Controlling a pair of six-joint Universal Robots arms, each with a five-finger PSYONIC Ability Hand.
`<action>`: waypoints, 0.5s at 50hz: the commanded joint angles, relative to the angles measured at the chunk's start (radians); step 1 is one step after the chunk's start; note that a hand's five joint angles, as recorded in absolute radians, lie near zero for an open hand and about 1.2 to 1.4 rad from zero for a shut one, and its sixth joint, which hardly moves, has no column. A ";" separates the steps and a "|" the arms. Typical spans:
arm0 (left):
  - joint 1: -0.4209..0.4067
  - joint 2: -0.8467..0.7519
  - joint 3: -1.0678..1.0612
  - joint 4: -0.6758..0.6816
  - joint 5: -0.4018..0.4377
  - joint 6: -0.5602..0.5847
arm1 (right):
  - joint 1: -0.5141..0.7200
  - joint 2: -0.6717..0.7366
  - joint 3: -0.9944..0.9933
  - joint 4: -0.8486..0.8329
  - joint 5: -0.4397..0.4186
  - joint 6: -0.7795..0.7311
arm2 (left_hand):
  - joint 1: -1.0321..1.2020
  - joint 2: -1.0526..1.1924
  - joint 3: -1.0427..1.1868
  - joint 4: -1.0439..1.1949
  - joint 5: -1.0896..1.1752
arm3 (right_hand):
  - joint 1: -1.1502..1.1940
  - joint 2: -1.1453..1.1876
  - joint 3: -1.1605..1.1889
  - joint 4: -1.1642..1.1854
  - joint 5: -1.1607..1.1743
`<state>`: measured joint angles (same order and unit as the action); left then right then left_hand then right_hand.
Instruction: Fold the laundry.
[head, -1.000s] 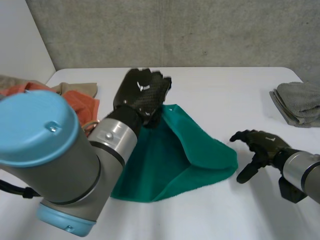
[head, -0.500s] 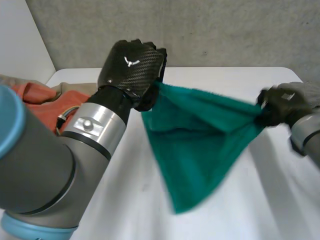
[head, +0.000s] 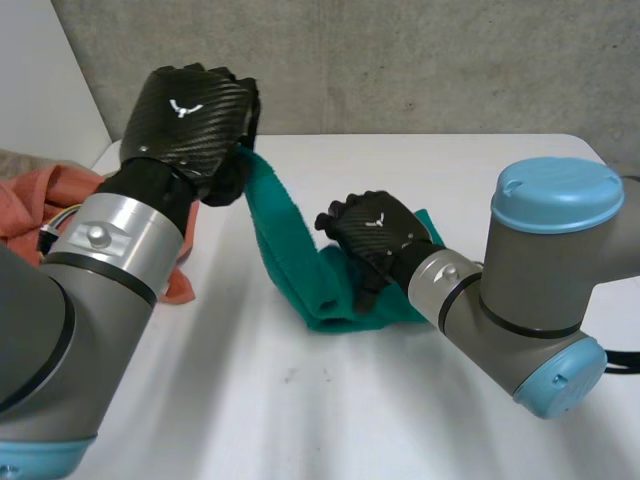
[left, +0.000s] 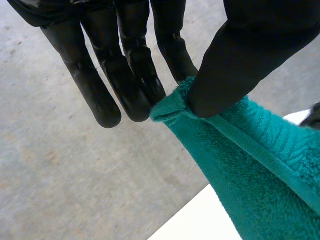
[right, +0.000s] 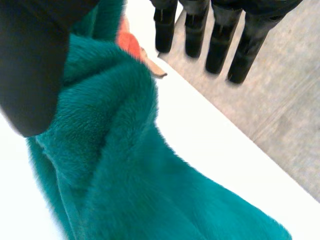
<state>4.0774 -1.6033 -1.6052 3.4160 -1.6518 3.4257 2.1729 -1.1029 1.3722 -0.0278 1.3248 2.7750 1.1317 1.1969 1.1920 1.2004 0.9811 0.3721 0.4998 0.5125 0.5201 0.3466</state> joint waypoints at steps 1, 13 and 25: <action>0.080 -0.001 -0.001 0.000 0.006 0.000 | -0.142 -0.015 0.007 0.039 0.108 0.063 | 0.265 0.199 0.204 0.196 0.241 | -0.198 -0.325 -0.338 -0.346 -0.347; 0.077 0.000 0.024 0.002 0.007 0.000 | -0.372 -0.115 0.146 0.157 0.053 0.077 | 0.265 0.199 0.204 0.196 0.241 | -0.190 -0.318 -0.331 -0.338 -0.339; 0.080 -0.001 0.021 0.002 0.007 -0.002 | -0.479 0.046 0.179 0.053 -0.029 -0.265 | 0.265 0.199 0.204 0.196 0.241 | 0.033 -0.095 -0.108 -0.115 -0.116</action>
<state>4.1546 -1.6043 -1.5820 3.4177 -1.6442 3.4253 1.7188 -1.1568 1.5643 0.1023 1.3076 2.6530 1.1317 1.1969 1.1920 1.2008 0.9811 0.2194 0.2649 0.2707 0.2614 0.1036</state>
